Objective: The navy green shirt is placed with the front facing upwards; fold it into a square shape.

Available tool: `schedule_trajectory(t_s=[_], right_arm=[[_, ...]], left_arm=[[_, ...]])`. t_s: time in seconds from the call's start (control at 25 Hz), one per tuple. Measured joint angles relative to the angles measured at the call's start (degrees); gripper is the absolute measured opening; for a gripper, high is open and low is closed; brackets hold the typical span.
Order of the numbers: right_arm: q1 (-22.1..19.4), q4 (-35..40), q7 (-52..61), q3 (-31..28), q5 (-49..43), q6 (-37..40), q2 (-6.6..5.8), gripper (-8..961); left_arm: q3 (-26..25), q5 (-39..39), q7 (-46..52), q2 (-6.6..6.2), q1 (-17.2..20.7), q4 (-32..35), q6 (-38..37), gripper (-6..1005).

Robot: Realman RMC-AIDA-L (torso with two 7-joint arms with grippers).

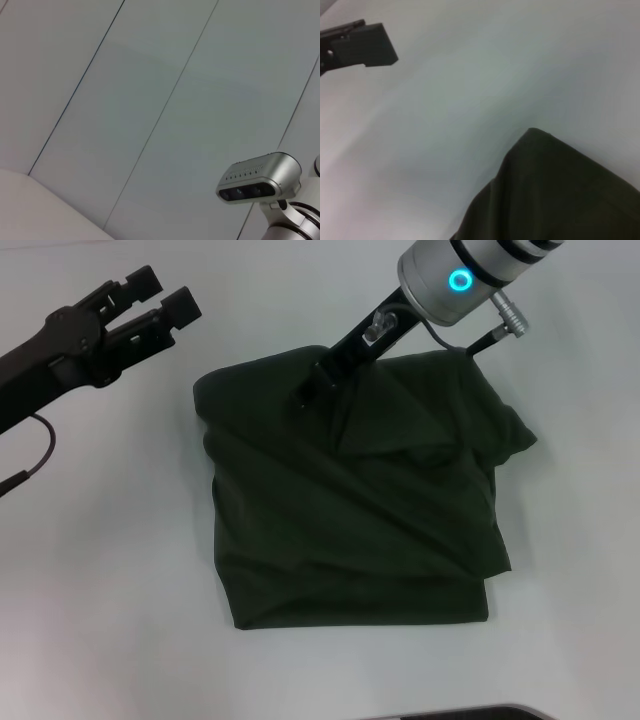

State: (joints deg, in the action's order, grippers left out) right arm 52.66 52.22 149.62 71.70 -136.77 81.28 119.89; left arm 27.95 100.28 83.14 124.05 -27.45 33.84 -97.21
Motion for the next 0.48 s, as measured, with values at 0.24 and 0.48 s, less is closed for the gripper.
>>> schedule_trajectory(t_s=[0.24, 0.48], right_arm=[[0.3, -1.4, 0.5, -0.1, -0.8, -0.1, -0.29, 525], [-0.4, -1.0, 1.7, -0.6, -2.3, 1.2, -0.39, 522]], left_arm=[[0.0, 0.1, -0.3, 0.05, 0.2, -0.1, 0.2, 918], [0.0, 0.0, -0.8, -0.09, 0.2, -1.1, 0.2, 918]])
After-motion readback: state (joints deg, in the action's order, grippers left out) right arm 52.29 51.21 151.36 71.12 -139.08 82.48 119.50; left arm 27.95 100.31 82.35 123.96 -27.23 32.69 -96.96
